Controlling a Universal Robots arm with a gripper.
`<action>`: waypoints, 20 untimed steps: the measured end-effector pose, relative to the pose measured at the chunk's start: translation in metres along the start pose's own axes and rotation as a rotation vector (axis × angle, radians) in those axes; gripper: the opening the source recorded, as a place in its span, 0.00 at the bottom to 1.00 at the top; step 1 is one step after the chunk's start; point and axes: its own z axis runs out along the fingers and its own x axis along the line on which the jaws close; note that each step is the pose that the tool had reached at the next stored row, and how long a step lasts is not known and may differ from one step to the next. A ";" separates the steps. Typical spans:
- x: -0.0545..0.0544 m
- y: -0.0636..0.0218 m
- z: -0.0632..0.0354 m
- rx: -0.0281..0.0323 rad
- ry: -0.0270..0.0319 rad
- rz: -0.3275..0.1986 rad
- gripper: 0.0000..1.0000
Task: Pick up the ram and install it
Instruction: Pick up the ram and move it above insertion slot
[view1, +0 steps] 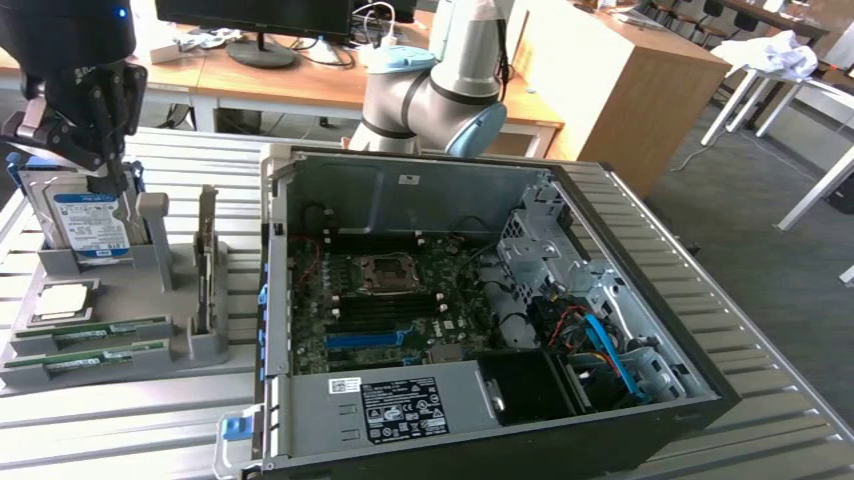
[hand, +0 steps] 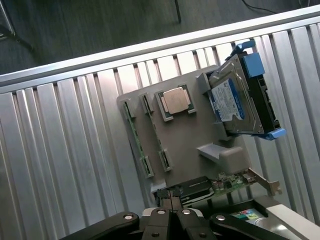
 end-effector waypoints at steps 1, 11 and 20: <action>0.000 0.0000 0.0000 -0.0002 0.0003 -0.009 0.10; 0.000 0.0002 0.0000 -0.0023 0.0042 -0.099 0.10; 0.000 0.0003 0.0000 -0.0044 0.0081 -0.189 0.10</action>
